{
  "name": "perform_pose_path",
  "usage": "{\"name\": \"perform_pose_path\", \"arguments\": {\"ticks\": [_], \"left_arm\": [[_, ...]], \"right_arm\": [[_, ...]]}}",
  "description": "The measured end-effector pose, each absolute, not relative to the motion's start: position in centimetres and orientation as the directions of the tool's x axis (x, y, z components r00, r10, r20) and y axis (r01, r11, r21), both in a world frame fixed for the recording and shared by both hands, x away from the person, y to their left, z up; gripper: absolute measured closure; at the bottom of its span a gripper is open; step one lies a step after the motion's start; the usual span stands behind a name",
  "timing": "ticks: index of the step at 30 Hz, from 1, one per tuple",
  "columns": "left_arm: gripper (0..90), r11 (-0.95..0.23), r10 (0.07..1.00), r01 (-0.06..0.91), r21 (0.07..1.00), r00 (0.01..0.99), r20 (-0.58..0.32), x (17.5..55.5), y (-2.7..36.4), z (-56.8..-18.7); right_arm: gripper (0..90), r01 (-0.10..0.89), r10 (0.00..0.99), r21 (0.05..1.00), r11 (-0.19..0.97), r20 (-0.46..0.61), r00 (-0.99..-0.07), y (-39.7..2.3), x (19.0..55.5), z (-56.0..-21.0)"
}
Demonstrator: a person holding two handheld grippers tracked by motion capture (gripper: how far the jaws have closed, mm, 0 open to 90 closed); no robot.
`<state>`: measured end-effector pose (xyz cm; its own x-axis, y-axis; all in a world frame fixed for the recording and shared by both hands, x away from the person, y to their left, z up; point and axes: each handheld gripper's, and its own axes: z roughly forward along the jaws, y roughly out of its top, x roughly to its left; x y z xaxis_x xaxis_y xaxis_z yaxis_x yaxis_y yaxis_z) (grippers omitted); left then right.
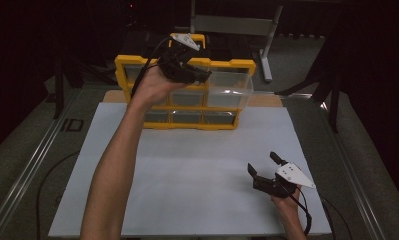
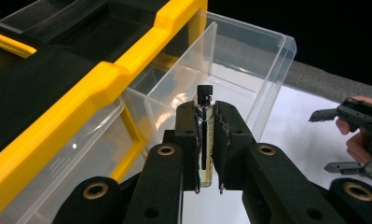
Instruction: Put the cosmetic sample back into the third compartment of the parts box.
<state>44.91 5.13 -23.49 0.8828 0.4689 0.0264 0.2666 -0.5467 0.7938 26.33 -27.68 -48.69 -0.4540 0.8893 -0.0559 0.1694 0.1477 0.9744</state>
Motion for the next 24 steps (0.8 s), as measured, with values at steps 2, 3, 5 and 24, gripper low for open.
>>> {"name": "perform_pose_path", "arguments": {"ticks": [2,3,5,24], "left_arm": [[81.6,-0.541,0.474,0.271,0.796,0.88,0.022,45.0,5.0,-23.3],[81.5,-0.542,0.474,0.271,0.795,0.88,0.024,45.0,4.9,-23.2],[81.6,-0.544,0.478,0.273,0.793,0.878,0.026,45.1,4.7,-23.0],[81.5,-0.541,0.475,0.273,0.796,0.879,0.022,45.4,3.0,-22.3]], "right_arm": [[10.2,0.167,0.889,0.975,0.147,-0.057,-0.454,-27.7,26.4,-48.7],[10.2,0.178,0.891,0.974,0.143,-0.048,-0.452,-27.7,26.4,-48.8],[10.2,0.175,0.889,0.974,0.146,-0.051,-0.455,-27.7,26.4,-48.8],[10.2,0.174,0.893,0.974,0.147,-0.055,-0.447,-27.8,26.5,-48.8]]}}
